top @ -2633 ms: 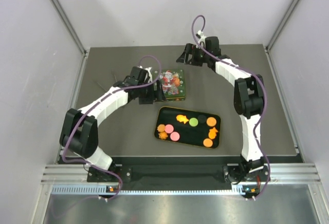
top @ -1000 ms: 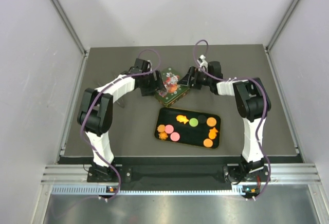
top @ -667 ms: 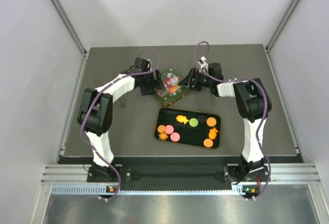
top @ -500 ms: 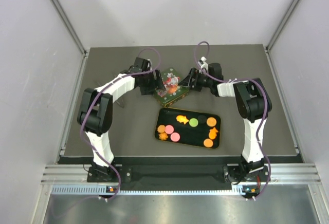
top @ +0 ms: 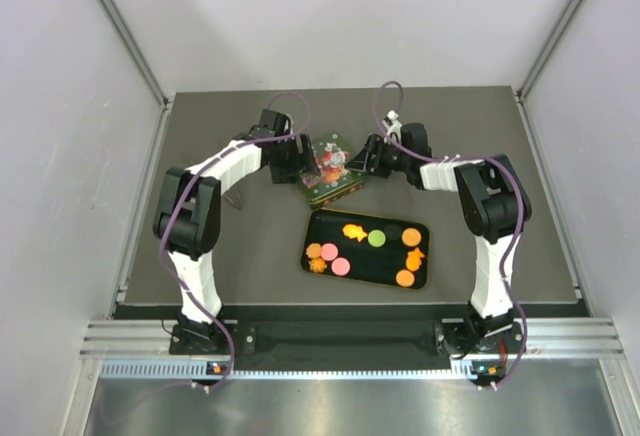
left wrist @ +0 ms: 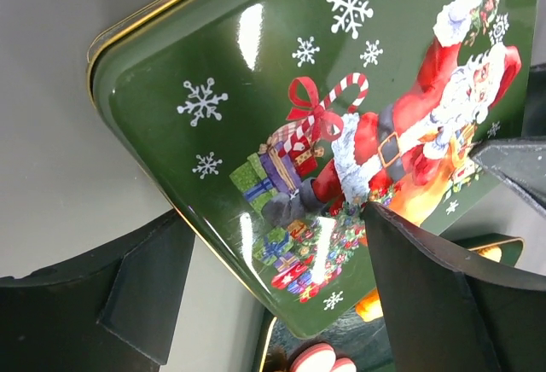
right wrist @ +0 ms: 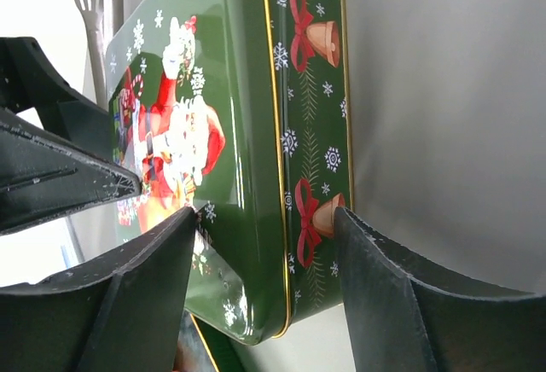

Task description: Pack the cookies

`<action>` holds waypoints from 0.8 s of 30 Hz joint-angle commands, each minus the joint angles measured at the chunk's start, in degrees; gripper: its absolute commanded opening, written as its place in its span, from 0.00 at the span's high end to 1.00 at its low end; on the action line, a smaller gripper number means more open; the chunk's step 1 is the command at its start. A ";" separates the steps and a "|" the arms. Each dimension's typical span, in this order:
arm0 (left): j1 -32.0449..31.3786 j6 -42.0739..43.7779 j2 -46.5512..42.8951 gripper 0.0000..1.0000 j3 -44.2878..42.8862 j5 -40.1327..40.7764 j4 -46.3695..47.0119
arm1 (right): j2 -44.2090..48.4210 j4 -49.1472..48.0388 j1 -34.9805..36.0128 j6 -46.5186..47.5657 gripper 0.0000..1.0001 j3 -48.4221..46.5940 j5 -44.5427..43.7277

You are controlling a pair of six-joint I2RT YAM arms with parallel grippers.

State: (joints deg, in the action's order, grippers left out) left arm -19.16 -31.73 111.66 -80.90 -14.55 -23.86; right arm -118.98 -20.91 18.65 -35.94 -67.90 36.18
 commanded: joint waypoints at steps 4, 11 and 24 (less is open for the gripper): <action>0.17 2.01 4.71 0.15 -3.37 1.97 -0.21 | 5.50 -2.47 5.77 -0.97 0.46 6.54 3.72; 0.61 4.83 8.13 0.14 -8.21 7.77 -4.52 | 10.52 0.68 6.75 2.19 0.40 9.02 2.32; 0.79 11.60 13.94 0.14 -21.22 12.26 -13.67 | 10.79 4.03 -2.12 -0.70 0.06 1.64 -4.10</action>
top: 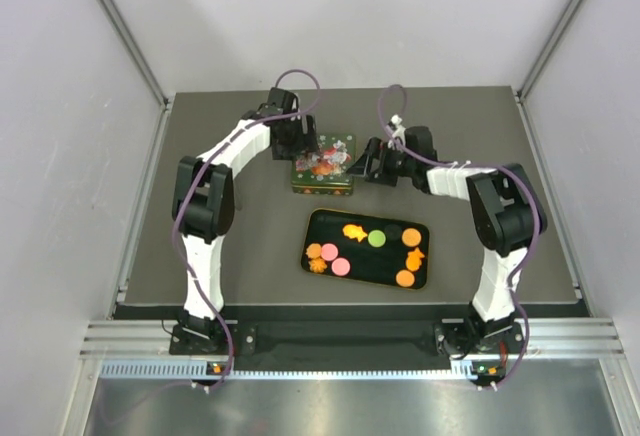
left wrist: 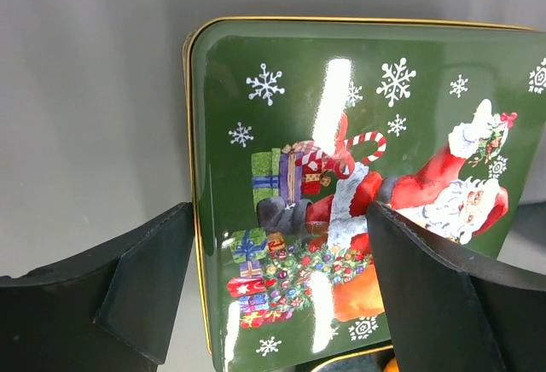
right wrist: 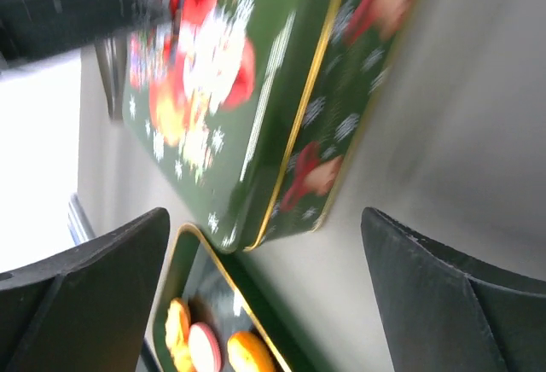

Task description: Pack the cookies

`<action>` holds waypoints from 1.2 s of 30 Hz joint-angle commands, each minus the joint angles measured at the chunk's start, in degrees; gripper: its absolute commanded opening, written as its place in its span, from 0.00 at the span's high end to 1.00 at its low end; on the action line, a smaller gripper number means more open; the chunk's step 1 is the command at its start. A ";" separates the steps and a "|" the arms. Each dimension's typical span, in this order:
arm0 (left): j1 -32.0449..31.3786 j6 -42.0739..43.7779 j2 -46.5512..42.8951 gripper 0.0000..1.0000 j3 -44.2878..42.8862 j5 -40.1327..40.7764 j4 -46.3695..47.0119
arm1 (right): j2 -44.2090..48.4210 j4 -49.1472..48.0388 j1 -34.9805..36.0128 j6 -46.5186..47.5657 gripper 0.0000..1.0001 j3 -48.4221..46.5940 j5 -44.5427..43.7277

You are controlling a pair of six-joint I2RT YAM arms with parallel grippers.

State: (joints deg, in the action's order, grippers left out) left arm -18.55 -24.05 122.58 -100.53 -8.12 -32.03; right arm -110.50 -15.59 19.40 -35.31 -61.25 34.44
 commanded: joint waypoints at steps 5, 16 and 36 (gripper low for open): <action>0.18 4.89 4.06 0.14 -2.74 5.49 -6.73 | -4.09 -1.54 -4.11 -2.92 0.04 -14.05 -4.64; -0.35 6.30 6.26 0.14 -4.58 3.20 -8.05 | -21.42 0.03 -2.09 -4.59 0.03 -34.88 -7.01; -0.97 6.30 9.16 0.15 -8.27 3.02 -9.36 | -18.09 -0.57 0.99 -8.28 0.42 -18.06 -9.65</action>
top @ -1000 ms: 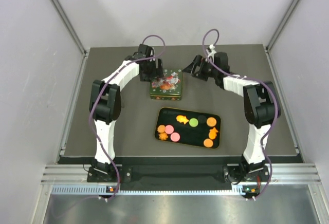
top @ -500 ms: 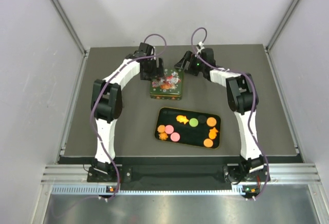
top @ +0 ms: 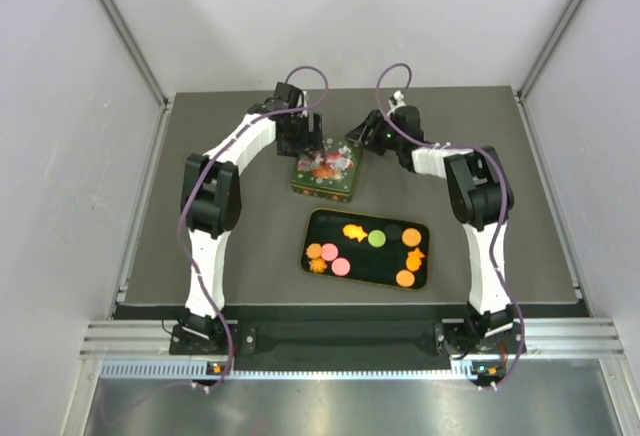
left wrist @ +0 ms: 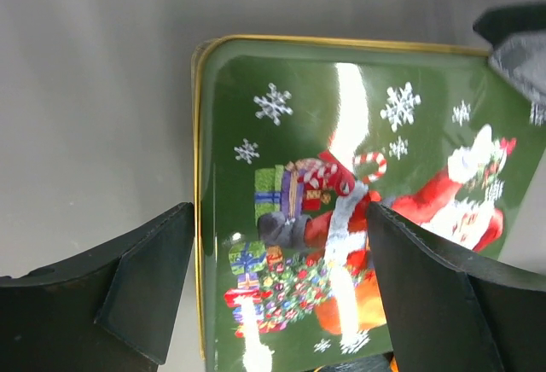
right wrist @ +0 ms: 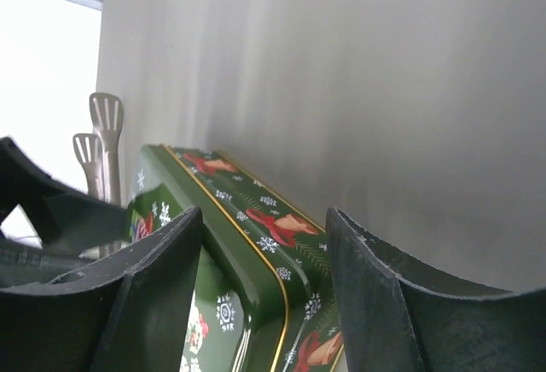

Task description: Pack the cookies

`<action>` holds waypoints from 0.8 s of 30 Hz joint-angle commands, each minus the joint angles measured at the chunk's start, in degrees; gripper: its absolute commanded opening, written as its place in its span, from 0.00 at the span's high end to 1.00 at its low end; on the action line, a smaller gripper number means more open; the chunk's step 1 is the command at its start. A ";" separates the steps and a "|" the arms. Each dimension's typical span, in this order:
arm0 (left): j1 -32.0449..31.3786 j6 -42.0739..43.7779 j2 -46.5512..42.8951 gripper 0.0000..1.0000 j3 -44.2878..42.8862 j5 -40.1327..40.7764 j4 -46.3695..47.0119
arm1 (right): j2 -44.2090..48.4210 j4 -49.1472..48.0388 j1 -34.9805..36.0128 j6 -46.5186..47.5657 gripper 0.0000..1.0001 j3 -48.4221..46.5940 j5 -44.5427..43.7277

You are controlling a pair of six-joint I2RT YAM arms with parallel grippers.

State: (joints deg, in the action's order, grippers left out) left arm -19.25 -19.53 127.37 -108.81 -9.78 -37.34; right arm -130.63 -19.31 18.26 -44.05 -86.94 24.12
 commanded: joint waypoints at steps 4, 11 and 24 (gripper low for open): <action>-0.27 1.16 5.34 0.15 -2.53 5.47 -4.32 | 7.56 -4.84 2.30 -2.00 0.41 16.87 2.24; -0.27 0.63 7.63 0.15 -6.06 6.35 -5.55 | 14.43 -9.51 1.25 -2.53 0.25 26.81 4.79; -0.44 0.46 7.80 0.15 -6.06 6.53 -5.20 | 18.23 -8.46 -2.35 -0.42 0.20 30.51 9.01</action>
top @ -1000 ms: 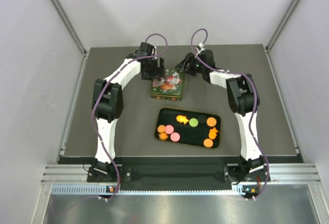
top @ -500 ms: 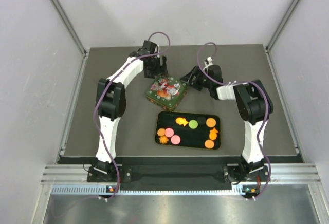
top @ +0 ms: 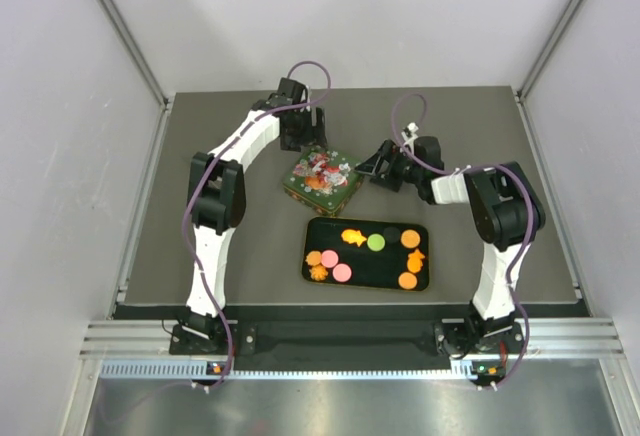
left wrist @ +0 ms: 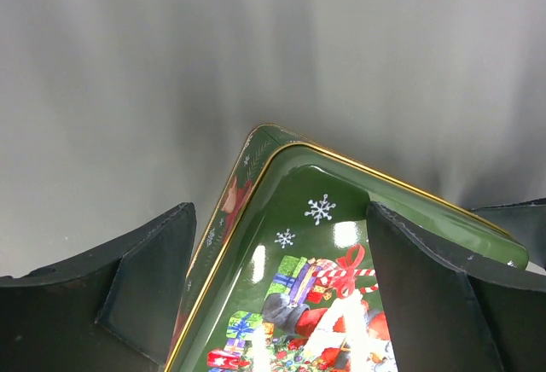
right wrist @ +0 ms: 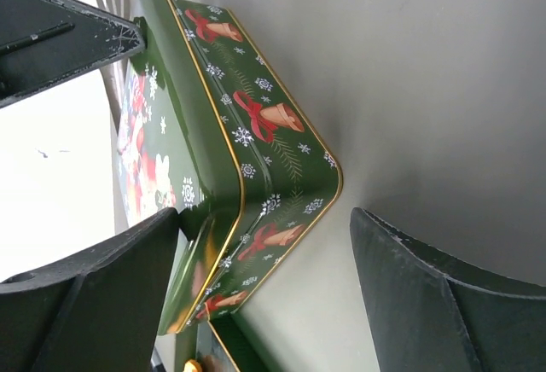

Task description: Pack the cookies

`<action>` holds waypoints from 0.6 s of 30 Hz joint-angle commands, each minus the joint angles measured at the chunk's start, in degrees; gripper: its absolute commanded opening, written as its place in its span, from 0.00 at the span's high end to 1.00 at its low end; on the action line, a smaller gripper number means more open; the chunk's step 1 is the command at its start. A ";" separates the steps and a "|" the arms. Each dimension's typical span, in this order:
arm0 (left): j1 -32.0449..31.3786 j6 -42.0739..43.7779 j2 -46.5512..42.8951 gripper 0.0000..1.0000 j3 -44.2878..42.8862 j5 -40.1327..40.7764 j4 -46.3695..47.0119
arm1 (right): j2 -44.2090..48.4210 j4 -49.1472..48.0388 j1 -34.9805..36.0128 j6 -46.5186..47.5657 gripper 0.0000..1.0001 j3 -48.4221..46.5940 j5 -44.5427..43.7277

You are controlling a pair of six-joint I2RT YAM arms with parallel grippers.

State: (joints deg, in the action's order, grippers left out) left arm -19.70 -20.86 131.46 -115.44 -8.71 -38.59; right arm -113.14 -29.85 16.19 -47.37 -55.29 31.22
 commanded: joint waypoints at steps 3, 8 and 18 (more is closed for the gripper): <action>-0.07 1.88 3.89 0.15 0.48 5.28 -3.95 | -1.81 2.51 -0.19 2.90 0.21 -2.72 2.00; -0.69 2.14 4.33 0.15 0.48 5.28 -3.95 | -4.63 4.97 -0.01 3.51 0.34 -5.09 1.39; -2.97 1.44 4.25 0.15 4.86 4.76 -2.11 | -7.70 9.01 3.14 4.57 0.55 -7.82 -2.48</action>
State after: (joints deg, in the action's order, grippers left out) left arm -20.75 -21.04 131.76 -115.22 -7.18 -35.94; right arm -116.95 -26.94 16.80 -46.30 -62.33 34.13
